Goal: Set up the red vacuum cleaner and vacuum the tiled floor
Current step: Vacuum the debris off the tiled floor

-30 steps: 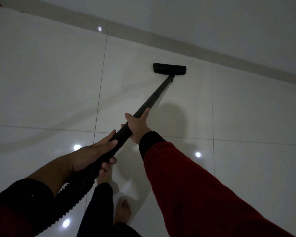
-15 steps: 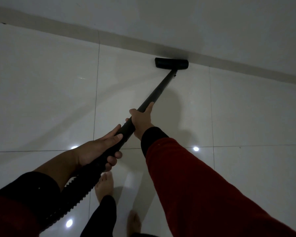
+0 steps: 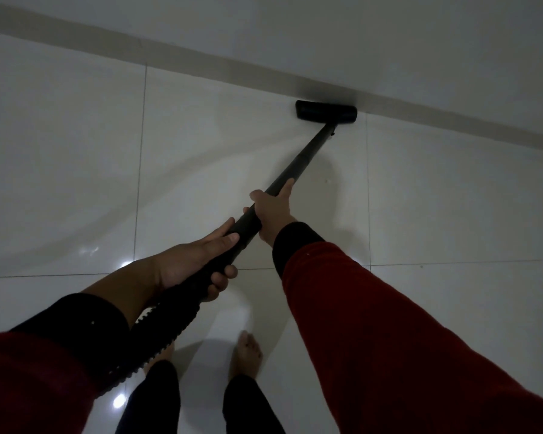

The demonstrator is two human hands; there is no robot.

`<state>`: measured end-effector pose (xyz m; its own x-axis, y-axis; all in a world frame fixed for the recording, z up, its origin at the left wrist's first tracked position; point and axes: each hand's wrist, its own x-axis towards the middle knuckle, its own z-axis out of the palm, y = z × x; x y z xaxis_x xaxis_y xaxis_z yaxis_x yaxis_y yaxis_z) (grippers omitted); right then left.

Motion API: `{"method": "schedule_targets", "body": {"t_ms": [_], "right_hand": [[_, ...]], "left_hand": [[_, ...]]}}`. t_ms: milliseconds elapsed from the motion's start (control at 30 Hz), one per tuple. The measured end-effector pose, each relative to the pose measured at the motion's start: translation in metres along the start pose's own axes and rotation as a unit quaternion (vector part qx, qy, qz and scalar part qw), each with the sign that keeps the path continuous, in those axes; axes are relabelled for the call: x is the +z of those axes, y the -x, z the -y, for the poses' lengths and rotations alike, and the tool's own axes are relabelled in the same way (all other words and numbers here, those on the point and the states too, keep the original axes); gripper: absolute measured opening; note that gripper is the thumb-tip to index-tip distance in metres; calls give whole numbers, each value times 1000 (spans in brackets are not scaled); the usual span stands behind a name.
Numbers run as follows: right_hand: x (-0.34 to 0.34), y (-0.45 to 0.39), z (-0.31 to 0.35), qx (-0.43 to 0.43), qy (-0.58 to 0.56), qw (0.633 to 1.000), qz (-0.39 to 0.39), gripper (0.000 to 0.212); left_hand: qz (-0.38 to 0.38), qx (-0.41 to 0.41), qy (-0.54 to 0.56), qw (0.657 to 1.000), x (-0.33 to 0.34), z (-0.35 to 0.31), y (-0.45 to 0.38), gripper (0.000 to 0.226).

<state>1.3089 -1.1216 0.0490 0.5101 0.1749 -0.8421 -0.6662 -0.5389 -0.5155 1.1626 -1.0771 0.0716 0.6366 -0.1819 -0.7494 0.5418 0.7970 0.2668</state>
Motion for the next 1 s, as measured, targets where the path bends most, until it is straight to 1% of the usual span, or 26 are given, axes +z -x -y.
{"method": "schedule_targets", "body": {"t_ms": [67,233,433,533,733,867,1000], "right_hand": [[-16,-6,2,7,-2,1000,4,87],[-53,-12,4,8,19,1000,4,87],[-80,2,-10,17,26,999,12,87],[-90,11,-30,29,40,999,8,88],[-99,40,-72,47,22,999,-3,89],[-98,66,-109,50,22,998,-14,90],[-98,94,-153,52,12,998,-20,89]], "left_hand": [[-1,-1,-1,1000,12,4,-12,53],[1,-9,11,1000,45,14,-30,53],[6,-5,31,999,70,43,-28,66],[-6,-6,27,1000,79,65,-20,65],[-22,-28,11,999,80,105,3,59],[-5,-35,-5,999,74,137,27,62],[1,-45,-9,999,66,180,50,54]]}}
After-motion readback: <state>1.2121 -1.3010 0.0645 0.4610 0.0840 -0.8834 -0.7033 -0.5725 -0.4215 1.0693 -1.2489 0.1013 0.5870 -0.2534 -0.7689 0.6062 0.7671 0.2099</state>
